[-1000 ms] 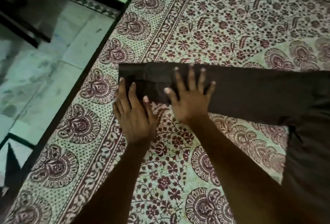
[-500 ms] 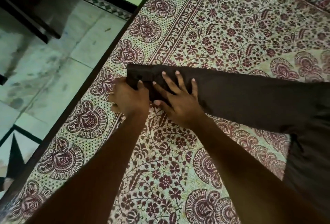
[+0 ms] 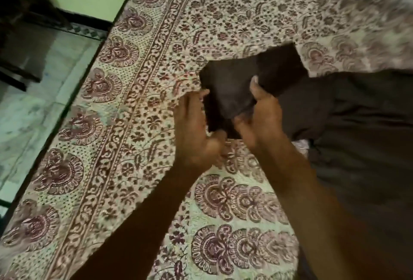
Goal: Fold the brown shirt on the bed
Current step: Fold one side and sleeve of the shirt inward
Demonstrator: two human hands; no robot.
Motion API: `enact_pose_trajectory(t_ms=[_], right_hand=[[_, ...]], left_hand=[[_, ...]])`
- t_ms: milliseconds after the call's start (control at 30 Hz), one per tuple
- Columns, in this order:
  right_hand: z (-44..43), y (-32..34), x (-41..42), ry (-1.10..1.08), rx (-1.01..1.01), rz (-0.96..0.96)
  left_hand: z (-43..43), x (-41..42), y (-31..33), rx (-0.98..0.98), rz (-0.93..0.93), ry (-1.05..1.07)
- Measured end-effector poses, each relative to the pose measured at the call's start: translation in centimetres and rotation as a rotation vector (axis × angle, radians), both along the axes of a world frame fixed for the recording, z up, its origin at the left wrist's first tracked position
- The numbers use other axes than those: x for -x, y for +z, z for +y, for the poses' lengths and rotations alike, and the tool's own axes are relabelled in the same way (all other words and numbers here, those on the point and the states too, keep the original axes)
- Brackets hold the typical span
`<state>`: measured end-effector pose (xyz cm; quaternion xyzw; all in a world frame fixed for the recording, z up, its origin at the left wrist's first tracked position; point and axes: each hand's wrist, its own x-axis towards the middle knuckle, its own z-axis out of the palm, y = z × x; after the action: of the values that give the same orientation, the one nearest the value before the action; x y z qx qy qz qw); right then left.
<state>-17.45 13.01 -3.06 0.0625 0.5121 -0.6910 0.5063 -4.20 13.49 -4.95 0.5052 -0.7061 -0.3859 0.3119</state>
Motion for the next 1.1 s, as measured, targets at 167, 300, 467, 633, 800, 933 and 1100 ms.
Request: enact_pose_trajectory(t_ms=[167,300,467,633,800,933,1100], right_hand=[[8.2,4.5,11.8,-0.120,0.094,-0.071],[15.2,5.3,21.8,-0.335,0.109,-0.143],[23.5,3.9,31.9,-0.521,0.099,-0.123],[30.2,1.9,41.8,-0.611,-0.023,-0.042],[35.6,0.7,51.9,-0.724,-0.094,0.070],[39.6,-1.4,57.2,-0.744,-0.201,0.123],[42.7,-4.0,58.3,-0.725,-0.254,0.049]], left_hand=[[2.6,10.9,-0.3,0.032,-0.437,-0.113],[2.9,16.5,-1.5,0.116,-0.729,-0.243],[5.1,19.8,-3.8,0.133,-0.647,-0.270],[9.6,27.7,-3.0,0.020,-0.315,-0.286],[15.6,37.7,-1.7,0.039,-0.343,-0.373],[19.4,43.0,-1.7,0.007,-0.497,-0.449],[21.9,45.8,-3.2,0.047,-0.650,-0.565]])
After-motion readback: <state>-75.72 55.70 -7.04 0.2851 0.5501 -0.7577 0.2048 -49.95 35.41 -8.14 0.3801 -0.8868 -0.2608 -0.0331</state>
